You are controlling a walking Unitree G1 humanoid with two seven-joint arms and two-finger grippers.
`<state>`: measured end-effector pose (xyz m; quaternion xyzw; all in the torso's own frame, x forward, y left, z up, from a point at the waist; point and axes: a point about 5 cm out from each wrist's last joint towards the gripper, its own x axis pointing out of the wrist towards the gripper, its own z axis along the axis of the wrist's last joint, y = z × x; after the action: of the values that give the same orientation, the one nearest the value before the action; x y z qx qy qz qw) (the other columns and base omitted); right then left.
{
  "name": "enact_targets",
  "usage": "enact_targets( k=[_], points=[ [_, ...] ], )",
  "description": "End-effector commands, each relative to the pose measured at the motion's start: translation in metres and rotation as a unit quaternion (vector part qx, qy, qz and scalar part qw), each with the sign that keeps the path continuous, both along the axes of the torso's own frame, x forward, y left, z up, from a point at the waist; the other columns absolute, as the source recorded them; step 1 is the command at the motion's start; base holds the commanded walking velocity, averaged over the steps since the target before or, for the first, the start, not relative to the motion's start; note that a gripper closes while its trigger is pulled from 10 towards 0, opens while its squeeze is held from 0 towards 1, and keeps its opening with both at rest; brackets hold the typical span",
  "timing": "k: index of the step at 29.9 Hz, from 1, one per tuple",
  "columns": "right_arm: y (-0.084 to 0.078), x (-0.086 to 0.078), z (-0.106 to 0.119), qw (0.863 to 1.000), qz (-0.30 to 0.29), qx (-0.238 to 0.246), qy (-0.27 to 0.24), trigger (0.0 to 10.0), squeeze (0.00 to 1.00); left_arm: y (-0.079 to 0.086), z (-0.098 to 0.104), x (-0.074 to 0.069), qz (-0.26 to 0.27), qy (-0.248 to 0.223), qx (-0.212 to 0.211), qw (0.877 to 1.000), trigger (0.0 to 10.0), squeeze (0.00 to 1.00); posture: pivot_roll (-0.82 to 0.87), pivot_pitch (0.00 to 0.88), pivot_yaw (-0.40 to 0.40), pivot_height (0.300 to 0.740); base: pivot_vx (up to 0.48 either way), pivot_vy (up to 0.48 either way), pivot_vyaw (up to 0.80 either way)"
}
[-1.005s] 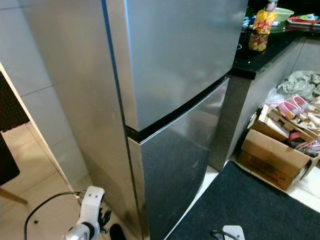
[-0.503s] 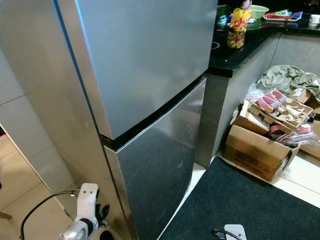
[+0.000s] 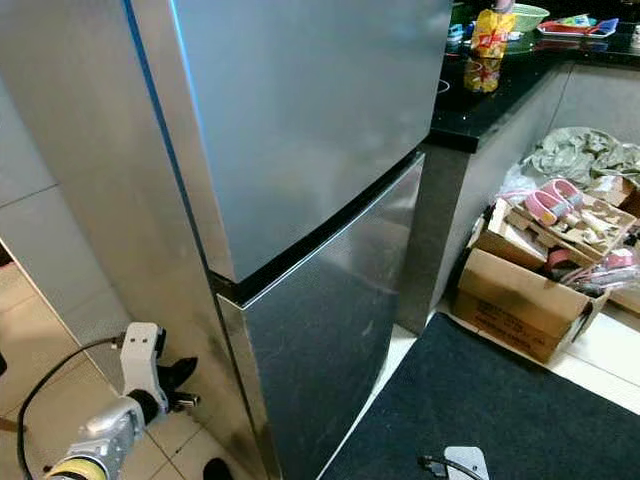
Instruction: Restocking fridge
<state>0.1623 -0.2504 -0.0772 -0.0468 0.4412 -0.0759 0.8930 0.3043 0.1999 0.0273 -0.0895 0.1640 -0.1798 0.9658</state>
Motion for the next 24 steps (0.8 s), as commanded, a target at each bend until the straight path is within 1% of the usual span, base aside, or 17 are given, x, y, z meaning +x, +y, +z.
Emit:
enact_targets(
  k=[1,2,3,6,8,9,11,12,13,17,19,21,22,24],
  points=[
    [0.001,0.002,0.001,1.000,-0.013,0.006,-0.007,10.0,0.00,0.004,0.009,0.004,-0.027,-0.015,-0.013,0.999,0.0,0.00,-0.18,0.004,0.066,0.740,0.000,0.000,0.00],
    [0.000,0.002,0.001,1.000,-0.014,0.007,-0.007,10.0,0.00,-0.002,0.010,0.003,-0.064,-0.015,-0.025,0.997,0.0,0.00,-0.18,0.003,0.065,0.740,0.000,0.000,0.00],
    [0.000,0.002,0.001,1.000,-0.014,0.007,-0.006,10.0,0.00,-0.006,0.010,0.002,-0.090,-0.013,-0.030,0.995,0.0,0.00,-0.18,0.002,0.064,0.740,0.000,0.000,0.00],
    [0.000,0.002,0.001,1.000,-0.012,0.005,-0.004,10.0,0.00,-0.018,0.009,-0.001,-0.147,-0.010,-0.026,0.989,0.0,0.00,-0.18,0.003,0.061,0.740,0.000,0.000,0.00],
    [0.000,0.003,0.001,1.000,-0.008,0.002,-0.002,10.0,0.00,-0.022,0.010,0.000,-0.159,-0.016,-0.021,0.987,0.0,0.00,-0.18,0.001,0.060,0.740,0.000,0.000,0.00],
    [-0.001,0.003,0.001,1.000,-0.008,0.002,-0.001,10.0,0.00,-0.024,0.012,0.002,-0.162,-0.022,-0.018,0.986,0.4,0.00,-0.18,0.000,0.059,0.740,0.000,0.000,0.00],
    [-0.001,0.003,0.001,1.000,-0.008,0.001,-0.001,10.0,0.00,-0.026,0.013,0.003,-0.163,-0.025,-0.016,0.986,0.4,0.00,-0.18,0.000,0.059,0.740,0.000,0.000,0.00],
    [-0.002,0.003,0.001,1.000,-0.008,0.001,-0.001,10.0,0.00,-0.027,0.014,0.005,-0.164,-0.032,-0.006,0.986,7.5,0.00,-0.18,0.000,0.059,0.740,0.000,0.000,0.00],
    [-0.002,0.004,0.002,1.000,-0.008,0.000,-0.001,10.0,0.00,-0.031,0.016,0.007,-0.169,-0.039,0.009,0.985,10.0,0.00,-0.18,0.000,0.058,0.740,0.000,0.000,0.00],
    [-0.003,0.005,0.002,1.000,-0.007,-0.001,-0.002,10.0,0.00,-0.033,0.018,0.009,-0.177,-0.045,0.018,0.983,10.0,0.00,-0.19,0.000,0.058,0.740,0.000,0.000,0.00],
    [-0.005,0.005,0.003,1.000,-0.007,-0.004,-0.001,10.0,0.00,-0.043,0.024,0.013,-0.199,-0.061,0.023,0.978,10.0,0.00,-0.19,0.000,0.057,0.740,0.000,0.000,0.00],
    [-0.006,0.005,0.003,1.000,-0.006,-0.005,0.000,10.0,0.00,-0.047,0.027,0.015,-0.204,-0.068,0.026,0.976,10.0,0.00,-0.19,0.000,0.057,0.740,0.000,0.000,0.00],
    [-0.006,0.005,0.003,1.000,-0.006,-0.005,0.000,10.0,0.00,-0.049,0.028,0.016,-0.204,-0.070,0.026,0.976,10.0,0.00,-0.19,0.000,0.057,0.740,0.000,0.000,0.00],
    [-0.006,0.005,0.003,1.000,-0.006,-0.005,0.000,10.0,0.00,-0.054,0.030,0.019,-0.208,-0.066,0.009,0.976,10.0,0.00,-0.19,0.000,0.057,0.740,0.000,0.000,0.00]
  ],
)
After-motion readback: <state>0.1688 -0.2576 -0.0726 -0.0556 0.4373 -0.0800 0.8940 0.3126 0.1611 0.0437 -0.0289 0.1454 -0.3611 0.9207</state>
